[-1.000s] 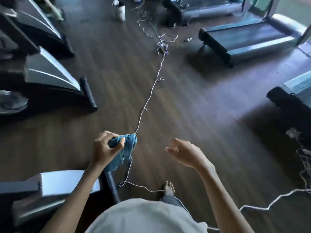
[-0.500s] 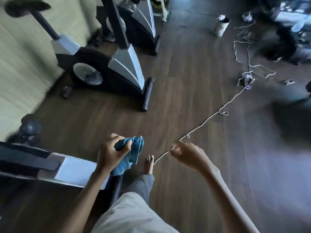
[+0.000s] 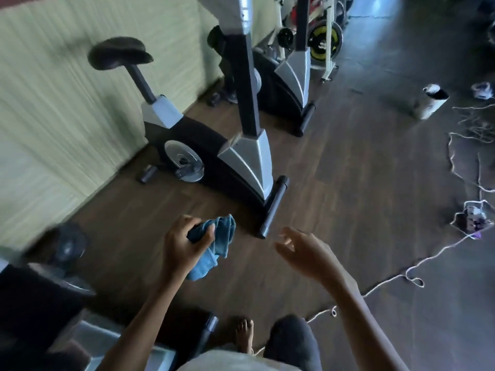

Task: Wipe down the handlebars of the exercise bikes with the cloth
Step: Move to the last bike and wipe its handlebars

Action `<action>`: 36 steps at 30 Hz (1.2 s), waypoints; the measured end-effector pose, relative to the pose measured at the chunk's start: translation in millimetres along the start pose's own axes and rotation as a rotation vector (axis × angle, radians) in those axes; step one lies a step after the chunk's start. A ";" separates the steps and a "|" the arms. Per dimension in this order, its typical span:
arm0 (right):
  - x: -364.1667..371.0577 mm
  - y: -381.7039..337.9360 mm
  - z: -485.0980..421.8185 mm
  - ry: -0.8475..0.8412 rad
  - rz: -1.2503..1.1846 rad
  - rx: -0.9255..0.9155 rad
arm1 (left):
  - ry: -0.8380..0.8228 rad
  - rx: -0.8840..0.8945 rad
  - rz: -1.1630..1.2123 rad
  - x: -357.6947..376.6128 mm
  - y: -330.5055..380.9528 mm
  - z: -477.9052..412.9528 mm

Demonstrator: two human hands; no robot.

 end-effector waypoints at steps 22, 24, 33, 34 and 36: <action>104.4 -339.5 -296.8 -0.738 0.274 -1.014 | 0.809 -0.850 -0.570 -161.2 -100.2 -61.0; 121.4 -366.5 -303.7 -0.791 0.340 -1.092 | 0.885 -0.925 -0.625 -165.7 -102.5 -52.8; 208.0 -499.6 -316.4 -1.084 0.389 -1.325 | 1.101 -1.095 -0.704 -185.6 -115.7 -77.8; 213.2 -516.1 -313.4 -1.101 0.386 -1.345 | 1.118 -1.090 -0.743 -191.1 -115.1 -80.2; 219.7 -553.6 -303.7 -1.100 0.340 -1.437 | 1.157 -1.090 -0.848 -207.2 -114.2 -85.0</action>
Point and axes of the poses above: each hand's wrist, its own z-axis away from the middle knuckle, its own x-axis out of the palm, y = z × x, the point moved 8 cm from there along -z, towards the middle knuckle, and after that the axes turned 15 degrees about -z, right-handed, at the moved point
